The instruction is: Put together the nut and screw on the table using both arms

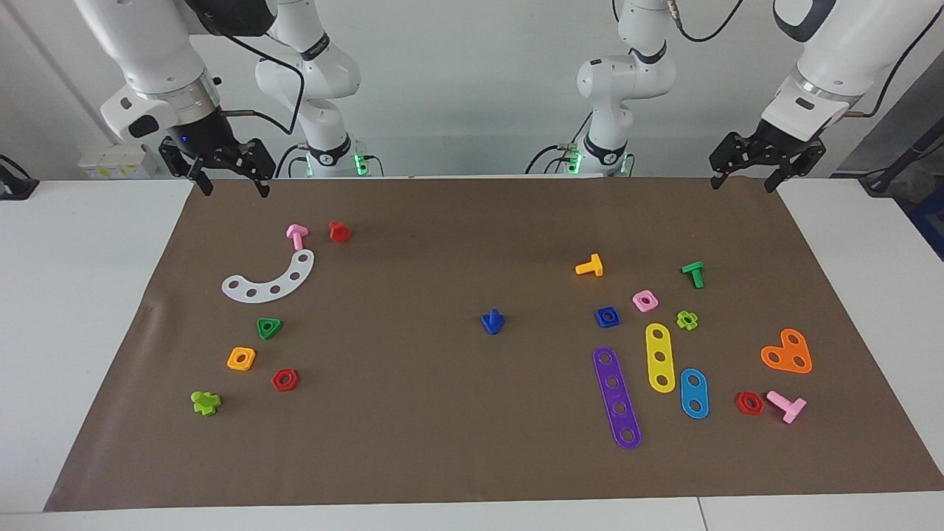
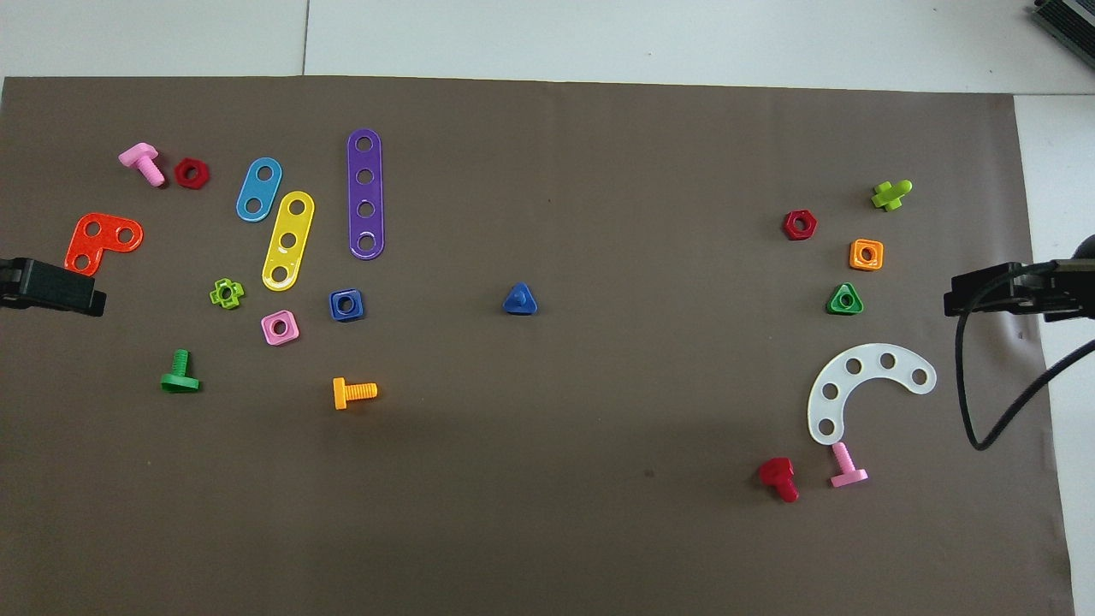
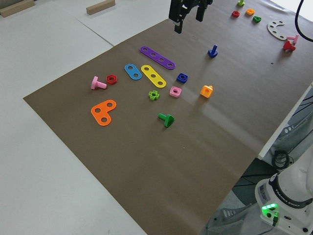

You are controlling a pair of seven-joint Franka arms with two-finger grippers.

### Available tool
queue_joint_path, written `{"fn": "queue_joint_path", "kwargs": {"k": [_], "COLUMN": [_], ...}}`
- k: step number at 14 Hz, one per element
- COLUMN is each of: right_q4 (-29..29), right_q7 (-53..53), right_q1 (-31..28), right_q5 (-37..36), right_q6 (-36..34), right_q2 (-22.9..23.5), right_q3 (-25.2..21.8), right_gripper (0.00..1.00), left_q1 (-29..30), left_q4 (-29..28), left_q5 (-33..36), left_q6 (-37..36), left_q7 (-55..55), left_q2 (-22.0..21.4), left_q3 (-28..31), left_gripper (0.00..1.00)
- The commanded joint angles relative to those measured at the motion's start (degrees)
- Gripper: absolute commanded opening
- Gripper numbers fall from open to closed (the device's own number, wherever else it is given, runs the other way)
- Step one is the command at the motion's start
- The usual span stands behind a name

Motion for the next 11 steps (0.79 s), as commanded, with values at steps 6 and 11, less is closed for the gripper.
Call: {"fn": "queue_joint_path", "kwargs": {"k": [6, 11], "right_q4": [0.3, 0.22], "right_q7": [-1.03, -1.11], "right_q1": [-0.21, -0.21], "right_q5": [-1.27, -1.1], "right_q6": [-0.65, -0.82], "right_q2": [-0.51, -0.95], "right_q3": [0.82, 0.82], "right_gripper": [1.0, 1.0], "left_q1": [0.71, 0.71], "left_q4": [-0.19, -0.19], "left_q5": [-0.26, -0.26], "left_q6": [-0.72, -0.72], "left_q7": [0.16, 0.16], "left_q2": [-0.31, -0.31], "left_q3": [-0.45, -0.36], "left_gripper": [1.0, 1.0]}}
